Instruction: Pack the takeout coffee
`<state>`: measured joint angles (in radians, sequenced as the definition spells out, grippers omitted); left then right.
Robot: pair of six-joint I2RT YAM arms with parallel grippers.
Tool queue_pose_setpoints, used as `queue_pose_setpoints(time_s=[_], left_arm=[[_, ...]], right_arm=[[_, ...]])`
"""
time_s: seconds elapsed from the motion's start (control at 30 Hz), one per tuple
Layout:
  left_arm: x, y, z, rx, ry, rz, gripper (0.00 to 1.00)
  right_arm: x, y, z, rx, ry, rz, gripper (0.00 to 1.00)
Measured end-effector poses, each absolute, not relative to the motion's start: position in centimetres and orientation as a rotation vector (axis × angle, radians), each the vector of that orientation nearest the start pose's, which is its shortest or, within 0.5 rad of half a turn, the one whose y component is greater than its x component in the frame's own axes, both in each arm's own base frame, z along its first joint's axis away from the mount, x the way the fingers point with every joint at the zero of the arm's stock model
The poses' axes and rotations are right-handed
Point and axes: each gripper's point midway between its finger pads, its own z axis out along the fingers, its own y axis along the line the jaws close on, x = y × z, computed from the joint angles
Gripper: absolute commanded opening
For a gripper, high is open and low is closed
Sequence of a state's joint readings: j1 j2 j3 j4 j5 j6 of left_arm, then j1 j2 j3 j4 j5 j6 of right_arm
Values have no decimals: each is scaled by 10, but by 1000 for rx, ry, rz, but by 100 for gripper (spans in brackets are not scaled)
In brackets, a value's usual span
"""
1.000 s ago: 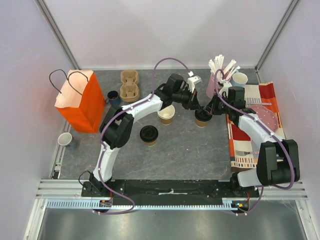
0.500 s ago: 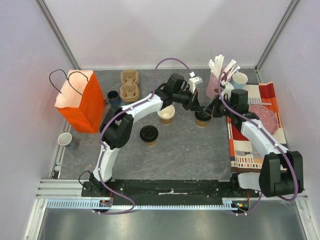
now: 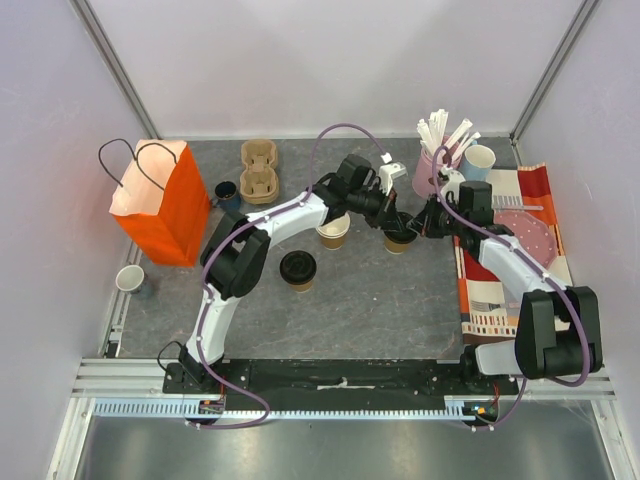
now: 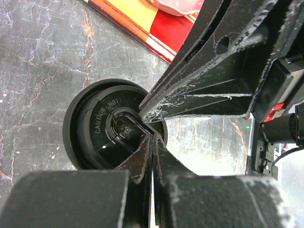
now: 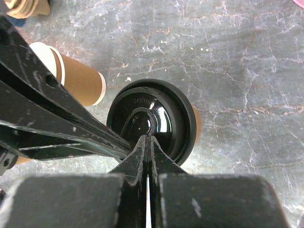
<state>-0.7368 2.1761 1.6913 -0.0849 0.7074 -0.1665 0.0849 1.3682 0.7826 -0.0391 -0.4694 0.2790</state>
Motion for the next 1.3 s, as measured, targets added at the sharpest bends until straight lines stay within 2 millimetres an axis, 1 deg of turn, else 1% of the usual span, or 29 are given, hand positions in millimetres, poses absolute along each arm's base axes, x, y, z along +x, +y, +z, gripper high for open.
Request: queue_pose_setpoints(time_s=[0.07, 0.13, 0.17, 0.2, 0.23, 0.27, 0.33, 0.37, 0.43, 0.47, 0.53, 0.57, 0.63, 0.67, 0.73, 0.77, 0.83, 0.87, 0.9, 0.93, 1.03, 1.17, 1.23, 1.3], left_arm=[[338, -467, 131, 1055, 2003, -1263, 2], [341, -469, 143, 1058, 1991, -1261, 2], [345, -470, 152, 1058, 1976, -1262, 2], [348, -472, 166, 1061, 1948, -1266, 2], [352, -473, 175, 1059, 1926, -1266, 3], [354, -474, 184, 1063, 1903, -1273, 5], [357, -473, 203, 1067, 1862, -1283, 9], [357, -471, 211, 1071, 1849, -1292, 13], [354, -462, 222, 1077, 1846, -1302, 20], [353, -458, 227, 1083, 1841, -1303, 27], [352, -445, 239, 1102, 1822, -1287, 35], [351, -437, 246, 1113, 1804, -1274, 42], [345, -418, 257, 1130, 1780, -1242, 47], [341, -403, 265, 1139, 1758, -1218, 52], [334, -380, 279, 1147, 1726, -1181, 56], [330, -369, 288, 1147, 1706, -1161, 58], [326, -346, 304, 1132, 1673, -1118, 59], [325, -337, 309, 1116, 1672, -1096, 59], [327, -324, 313, 1083, 1680, -1049, 59], [326, -313, 316, 1056, 1689, -1012, 61], [327, -283, 315, 961, 1735, -878, 66], [332, -242, 304, 822, 1810, -693, 67], [337, -217, 292, 737, 1866, -608, 67], [346, -183, 273, 624, 1934, -506, 67]], right_arm=[[354, 119, 125, -57, 2229, 707, 0], [354, 118, 131, -63, 2244, 701, 0], [355, 118, 135, -66, 2243, 700, 5], [357, 118, 140, -71, 2241, 697, 7], [359, 118, 147, -77, 2232, 694, 8], [362, 118, 154, -84, 2220, 693, 12], [366, 119, 168, -101, 2194, 693, 16], [368, 119, 176, -111, 2179, 692, 20], [372, 120, 190, -130, 2149, 694, 26], [372, 121, 195, -137, 2140, 696, 34], [373, 123, 204, -161, 2119, 705, 41], [373, 124, 208, -166, 2112, 710, 46], [373, 127, 214, -189, 2095, 725, 51], [373, 128, 217, -197, 2088, 731, 55], [373, 131, 221, -213, 2077, 750, 60], [372, 133, 223, -221, 2071, 760, 67], [372, 137, 227, -239, 2057, 775, 74], [372, 140, 229, -249, 2047, 782, 82], [372, 144, 232, -262, 2037, 790, 85], [371, 150, 235, -279, 2028, 801, 97], [371, 173, 246, -353, 1990, 840, 98], [370, 204, 252, -433, 1970, 886, 98], [370, 218, 251, -465, 1969, 904, 98], [370, 231, 250, -492, 1971, 918, 98]])
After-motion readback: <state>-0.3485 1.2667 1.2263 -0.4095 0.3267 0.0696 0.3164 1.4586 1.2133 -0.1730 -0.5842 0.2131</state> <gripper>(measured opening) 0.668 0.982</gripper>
